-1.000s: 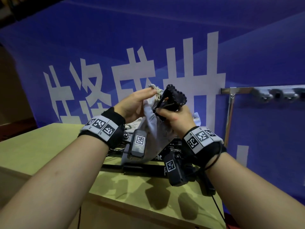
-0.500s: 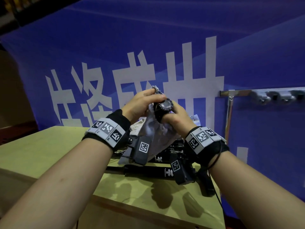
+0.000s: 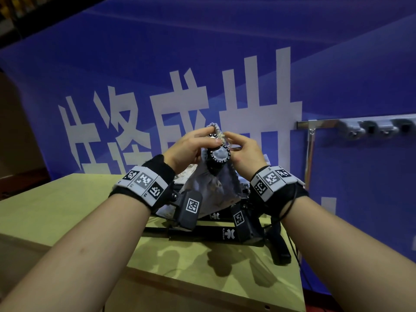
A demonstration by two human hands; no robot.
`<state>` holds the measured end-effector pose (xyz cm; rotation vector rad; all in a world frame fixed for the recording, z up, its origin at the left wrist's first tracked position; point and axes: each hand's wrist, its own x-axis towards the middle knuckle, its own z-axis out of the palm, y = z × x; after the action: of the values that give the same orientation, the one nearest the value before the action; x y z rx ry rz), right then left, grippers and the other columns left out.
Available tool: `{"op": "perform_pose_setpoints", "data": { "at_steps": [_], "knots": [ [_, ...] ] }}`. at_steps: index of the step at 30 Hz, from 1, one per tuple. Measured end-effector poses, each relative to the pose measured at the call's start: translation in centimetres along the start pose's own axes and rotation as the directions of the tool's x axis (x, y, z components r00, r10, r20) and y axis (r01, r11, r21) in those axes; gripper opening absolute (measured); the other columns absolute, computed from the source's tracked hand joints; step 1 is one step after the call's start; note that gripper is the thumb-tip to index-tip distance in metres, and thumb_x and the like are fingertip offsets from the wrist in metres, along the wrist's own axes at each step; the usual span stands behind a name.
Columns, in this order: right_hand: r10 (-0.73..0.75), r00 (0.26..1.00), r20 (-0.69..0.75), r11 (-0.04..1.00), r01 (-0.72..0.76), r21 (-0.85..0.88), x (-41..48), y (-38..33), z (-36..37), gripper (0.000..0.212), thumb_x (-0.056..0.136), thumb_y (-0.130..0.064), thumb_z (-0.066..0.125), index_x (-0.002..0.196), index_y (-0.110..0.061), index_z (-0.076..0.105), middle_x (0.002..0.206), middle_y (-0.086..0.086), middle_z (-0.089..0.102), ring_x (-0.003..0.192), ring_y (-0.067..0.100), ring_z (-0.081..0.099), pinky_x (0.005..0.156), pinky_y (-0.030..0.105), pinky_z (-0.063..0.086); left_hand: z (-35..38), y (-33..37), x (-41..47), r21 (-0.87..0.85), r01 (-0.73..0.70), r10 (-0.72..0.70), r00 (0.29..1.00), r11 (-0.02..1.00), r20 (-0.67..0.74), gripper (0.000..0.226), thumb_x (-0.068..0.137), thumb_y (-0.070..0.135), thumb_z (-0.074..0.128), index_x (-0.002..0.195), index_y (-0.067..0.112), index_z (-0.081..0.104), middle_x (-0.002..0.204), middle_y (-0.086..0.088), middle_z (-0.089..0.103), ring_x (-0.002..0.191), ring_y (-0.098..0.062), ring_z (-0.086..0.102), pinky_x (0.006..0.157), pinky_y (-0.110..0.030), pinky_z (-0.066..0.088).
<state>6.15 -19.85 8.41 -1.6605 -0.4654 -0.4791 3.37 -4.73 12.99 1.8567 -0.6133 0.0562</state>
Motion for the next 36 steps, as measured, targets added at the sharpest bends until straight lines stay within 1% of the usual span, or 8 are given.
{"op": "perform_pose_setpoints", "data": {
  "at_steps": [3, 6, 8, 11, 13, 22, 29, 36],
  "knots": [
    [0.017, 0.996, -0.092, 0.999, -0.022, -0.049, 0.3, -0.1, 0.1, 0.022, 0.085, -0.016, 0.067, 0.106, -0.013, 0.072, 0.092, 0.004, 0.072, 0.084, 0.016, 0.067, 0.084, 0.035, 0.055, -0.1, 0.0, -0.1, 0.005, 0.004, -0.004, 1.0, 1.0, -0.022, 0.037, 0.08, 0.026, 0.065, 0.112, 0.007, 0.064, 0.105, -0.01, 0.069, 0.099, -0.027, 0.063, 0.082, -0.041, 0.045],
    [0.011, 0.99, -0.141, 1.0, -0.01, 0.006, 0.3, -0.6, -0.5, 0.011, 0.088, -0.018, 0.065, 0.089, -0.011, 0.074, 0.072, -0.005, 0.068, 0.068, 0.007, 0.062, 0.07, 0.023, 0.051, -0.3, -0.1, -0.2, -0.01, 0.005, -0.006, 0.999, 1.0, -0.054, 0.045, 0.07, 0.037, 0.068, 0.111, 0.017, 0.07, 0.119, -0.02, 0.066, 0.109, -0.04, 0.061, 0.089, -0.047, 0.041],
    [0.006, 0.988, -0.157, 0.996, 0.007, 0.087, 0.1, -0.9, -1.0, 0.012, 0.088, -0.009, 0.062, 0.081, -0.01, 0.071, 0.066, -0.003, 0.064, 0.061, 0.007, 0.058, 0.062, 0.018, 0.049, -0.5, -0.3, 0.0, -0.023, 0.009, -0.011, 0.994, 1.0, -0.107, 0.037, 0.077, 0.029, 0.066, 0.11, 0.012, 0.07, 0.112, -0.021, 0.068, 0.102, -0.033, 0.067, 0.087, -0.039, 0.05],
    [0.054, 0.986, -0.155, 0.978, -0.021, 0.206, 0.1, -1.4, -2.0, 0.022, 0.088, -0.002, 0.058, 0.07, -0.011, 0.065, 0.064, 0.0, 0.062, 0.054, 0.008, 0.057, 0.056, 0.017, 0.048, -0.4, -0.4, 0.2, -0.024, -0.003, -0.001, 0.984, 1.0, -0.177, 0.019, 0.091, 0.015, 0.058, 0.102, 0.004, 0.068, 0.088, -0.01, 0.069, 0.072, -0.012, 0.068, 0.06, -0.021, 0.052],
    [0.098, 0.988, -0.115, 0.954, -0.06, 0.294, 0.2, -1.4, -2.7, 0.026, 0.088, 0.0, 0.056, 0.068, -0.013, 0.065, 0.06, 0.001, 0.062, 0.054, 0.011, 0.058, 0.059, 0.022, 0.048, -0.3, -0.4, 0.3, -0.021, -0.007, 0.003, 0.977, 1.0, -0.212, 0.033, 0.084, 0.023, 0.063, 0.106, -0.002, 0.069, 0.088, -0.011, 0.07, 0.072, -0.014, 0.067, 0.058, -0.021, 0.051],
    [0.191, 0.978, -0.086, 0.859, -0.124, 0.497, -0.3, -1.4, -3.8, 0.019, 0.093, -0.003, 0.051, 0.082, -0.012, 0.063, 0.065, -0.001, 0.07, 0.065, 0.014, 0.069, 0.068, 0.023, 0.054, 0.4, -0.4, 0.5, 0.031, 0.007, 0.0, 0.976, 0.999, -0.22, 0.032, 0.095, 0.015, 0.056, 0.112, -0.01, 0.066, 0.089, -0.013, 0.069, 0.067, -0.009, 0.067, 0.055, -0.017, 0.049],
    [0.257, 0.963, -0.078, 0.829, -0.178, 0.53, -0.1, -2.1, -3.6, 0.023, 0.095, 0.001, 0.039, 0.083, -0.014, 0.052, 0.079, 0.007, 0.061, 0.073, 0.018, 0.06, 0.069, 0.029, 0.052, 0.6, -0.4, 0.4, 0.046, 0.012, -0.002, 0.975, 0.999, -0.221, 0.036, 0.095, 0.017, 0.055, 0.112, -0.014, 0.064, 0.092, -0.016, 0.068, 0.067, -0.01, 0.066, 0.056, -0.02, 0.05],
    [0.215, 0.975, 0.049, 0.917, -0.219, 0.332, -0.4, -2.2, -3.2, 0.016, 0.091, -0.017, 0.049, 0.097, -0.012, 0.063, 0.086, 0.005, 0.063, 0.079, 0.018, 0.06, 0.072, 0.03, 0.047, 0.6, -0.2, 0.7, 0.09, 0.026, -0.005, 0.976, 0.996, -0.218, 0.056, 0.075, 0.038, 0.062, 0.105, -0.008, 0.068, 0.086, -0.013, 0.068, 0.072, -0.016, 0.064, 0.06, -0.025, 0.048]
  ]
}}
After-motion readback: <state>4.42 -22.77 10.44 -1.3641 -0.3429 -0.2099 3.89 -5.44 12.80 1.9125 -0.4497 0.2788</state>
